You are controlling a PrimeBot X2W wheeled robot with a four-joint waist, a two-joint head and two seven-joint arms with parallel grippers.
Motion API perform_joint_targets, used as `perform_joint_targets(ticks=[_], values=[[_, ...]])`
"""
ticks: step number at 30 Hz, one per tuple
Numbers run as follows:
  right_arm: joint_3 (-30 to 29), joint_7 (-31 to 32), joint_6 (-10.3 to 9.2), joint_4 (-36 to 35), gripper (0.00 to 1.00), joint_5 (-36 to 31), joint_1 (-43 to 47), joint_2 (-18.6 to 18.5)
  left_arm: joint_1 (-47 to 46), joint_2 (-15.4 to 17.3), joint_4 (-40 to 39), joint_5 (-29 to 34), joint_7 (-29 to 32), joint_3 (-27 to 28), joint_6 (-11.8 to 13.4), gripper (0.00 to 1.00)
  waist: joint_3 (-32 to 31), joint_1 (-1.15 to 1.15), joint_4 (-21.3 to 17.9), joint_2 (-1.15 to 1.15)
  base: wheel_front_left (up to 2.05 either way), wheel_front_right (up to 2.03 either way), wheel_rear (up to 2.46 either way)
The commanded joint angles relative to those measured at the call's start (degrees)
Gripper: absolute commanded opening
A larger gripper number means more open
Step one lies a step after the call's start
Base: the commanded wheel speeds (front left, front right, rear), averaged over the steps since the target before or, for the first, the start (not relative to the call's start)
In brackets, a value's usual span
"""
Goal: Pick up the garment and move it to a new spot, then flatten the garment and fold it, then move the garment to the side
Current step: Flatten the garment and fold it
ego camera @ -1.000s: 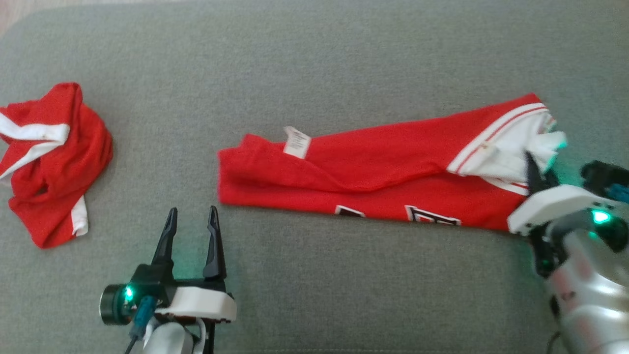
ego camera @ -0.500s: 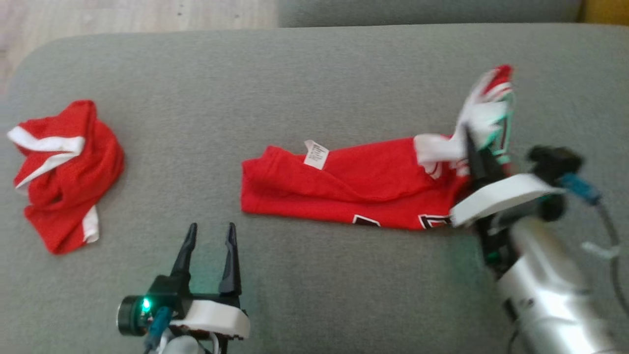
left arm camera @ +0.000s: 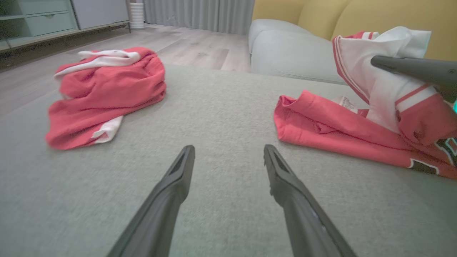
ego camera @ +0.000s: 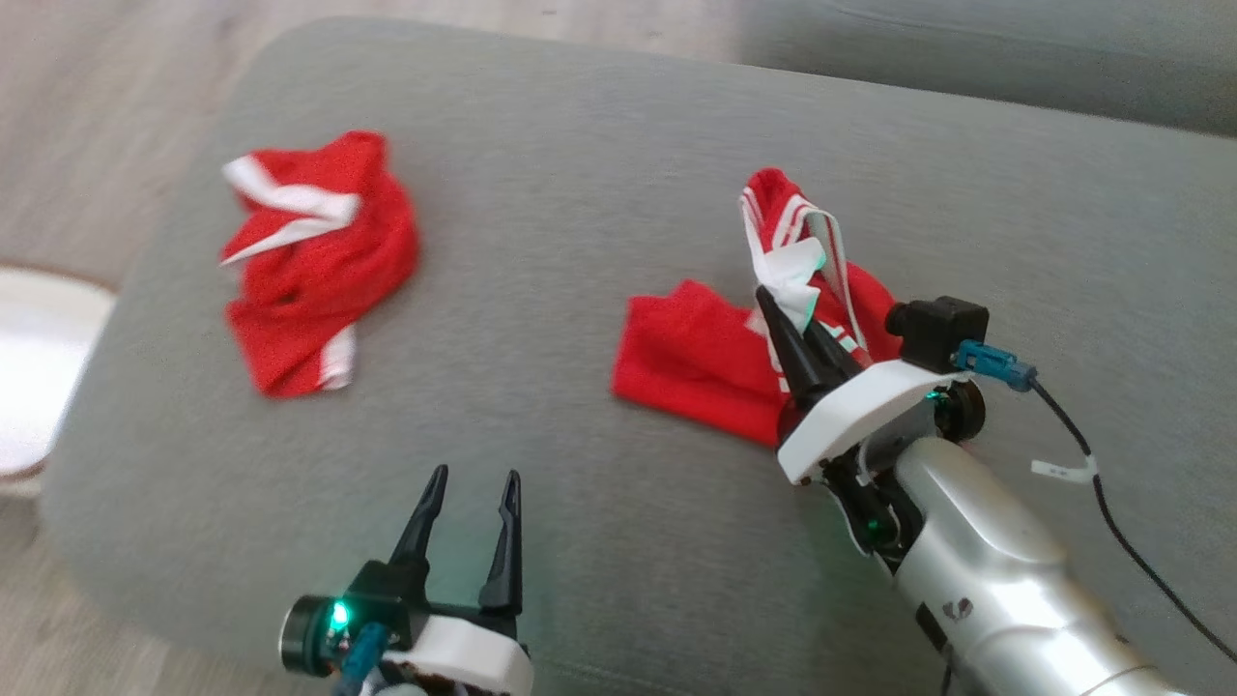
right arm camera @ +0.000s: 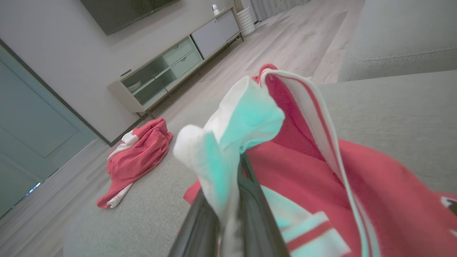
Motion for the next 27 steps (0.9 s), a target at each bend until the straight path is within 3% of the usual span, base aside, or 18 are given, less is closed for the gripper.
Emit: perform_joint_targets(ticks=[1, 2, 3, 4, 8, 13, 22, 27], values=[[0.8, -0.6, 0.37, -0.7, 0.0, 0.5, -1.8, 1.5, -0.8, 0.4, -1.1, -0.3, -0.3, 1.2, 0.3, 1.0, -0.2, 0.0, 4.1, 0.0, 0.0, 0.0, 0.0], [0.9, -0.9, 0.37, 0.6, 0.0, 0.7, -2.1, 1.7, -0.8, 0.4, -1.0, -0.3, -0.3, 1.0, 0.4, 1.0, -0.3, 0.0, 4.9, 0.0, 0.0, 0.0, 0.0], [1.2, -1.2, 0.37, 1.7, 0.4, 0.9, -2.3, 1.9, -0.8, 0.4, -0.9, -0.3, -0.3, 0.9, 0.5, 1.0, -0.4, 0.0, 5.6, 0.0, 0.0, 0.0, 0.0], [1.8, -1.4, 0.37, 2.3, 1.0, 1.1, -2.5, 2.0, -0.8, 0.4, -0.7, -0.2, -0.3, 0.9, 0.5, 1.0, -0.5, 0.0, 6.0, 0.0, 0.0, 0.0, 0.0], [3.4, -2.9, 0.37, 3.1, 1.0, 2.7, -3.0, 2.2, -0.5, 0.4, -0.4, 0.3, -0.3, 1.8, 0.8, 1.0, -1.0, 0.0, 5.4, 0.0, 0.0, 0.0, 0.0], [1.3, -4.3, 0.37, 4.7, 1.0, 0.9, -3.1, 2.2, -0.5, 0.4, -0.6, 0.8, -0.3, 3.7, 1.0, 1.0, -2.1, 0.0, 1.0, 0.0, 0.0, 0.0, 0.0], [-18.8, -4.4, 0.37, -1.2, 1.0, -14.4, 4.1, 0.8, -2.1, 0.4, -1.0, 1.7, -0.3, 6.0, 1.3, 1.0, -2.9, 0.0, -7.5, 0.0, 0.0, 0.0, 0.0], [-26.6, -4.4, 0.37, -5.0, 1.0, -23.3, 9.5, 1.6, -2.2, 0.4, -1.1, 2.7, -0.3, 8.0, 1.9, 1.0, -3.4, 0.0, -11.2, 0.0, 0.0, 0.0, 0.0]])
